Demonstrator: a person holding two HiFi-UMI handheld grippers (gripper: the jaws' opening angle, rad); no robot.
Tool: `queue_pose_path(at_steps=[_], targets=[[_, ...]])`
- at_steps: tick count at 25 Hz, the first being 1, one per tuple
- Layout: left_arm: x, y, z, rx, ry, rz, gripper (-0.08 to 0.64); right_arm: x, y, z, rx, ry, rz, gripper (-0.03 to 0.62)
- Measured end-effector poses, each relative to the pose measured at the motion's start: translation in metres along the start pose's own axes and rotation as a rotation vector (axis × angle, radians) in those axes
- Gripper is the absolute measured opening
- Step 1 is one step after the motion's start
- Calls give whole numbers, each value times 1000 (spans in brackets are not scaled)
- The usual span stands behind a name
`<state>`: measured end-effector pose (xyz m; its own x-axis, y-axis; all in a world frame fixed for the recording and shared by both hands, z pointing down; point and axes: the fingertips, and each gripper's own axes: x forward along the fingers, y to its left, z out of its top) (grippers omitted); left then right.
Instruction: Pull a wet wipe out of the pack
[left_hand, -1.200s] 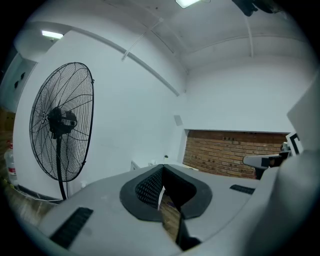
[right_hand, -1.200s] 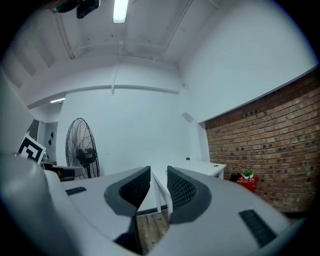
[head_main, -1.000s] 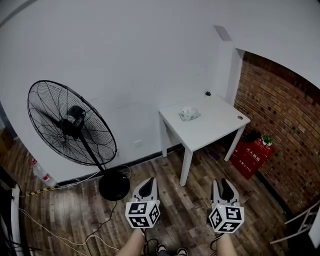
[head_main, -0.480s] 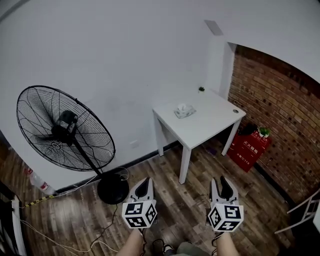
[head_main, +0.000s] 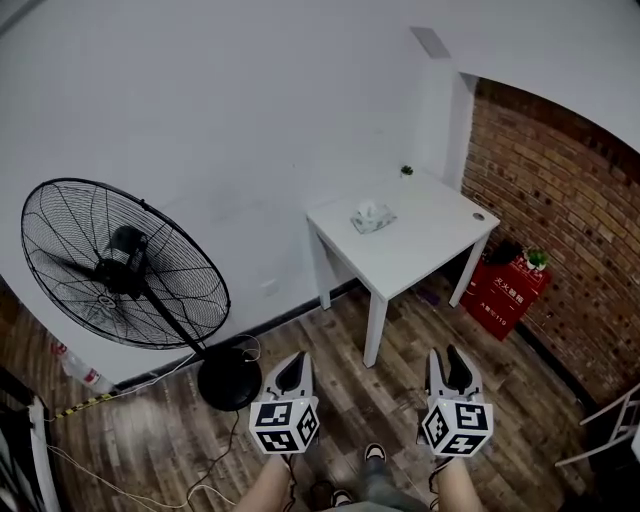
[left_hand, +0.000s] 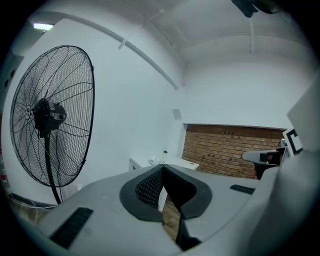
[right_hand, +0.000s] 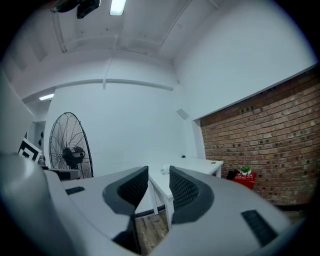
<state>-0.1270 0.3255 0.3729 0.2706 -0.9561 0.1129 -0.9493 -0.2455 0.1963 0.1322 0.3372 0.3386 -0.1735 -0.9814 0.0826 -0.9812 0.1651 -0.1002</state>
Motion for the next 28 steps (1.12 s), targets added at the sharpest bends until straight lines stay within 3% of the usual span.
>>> queue_pose_path(at_steps=[14, 28], targets=[[128, -6, 30, 17, -25, 41, 0, 121, -63, 24, 7, 2, 36, 132], [244, -11, 27, 2, 16, 77, 0, 230, -122, 19, 40, 49, 73, 132]])
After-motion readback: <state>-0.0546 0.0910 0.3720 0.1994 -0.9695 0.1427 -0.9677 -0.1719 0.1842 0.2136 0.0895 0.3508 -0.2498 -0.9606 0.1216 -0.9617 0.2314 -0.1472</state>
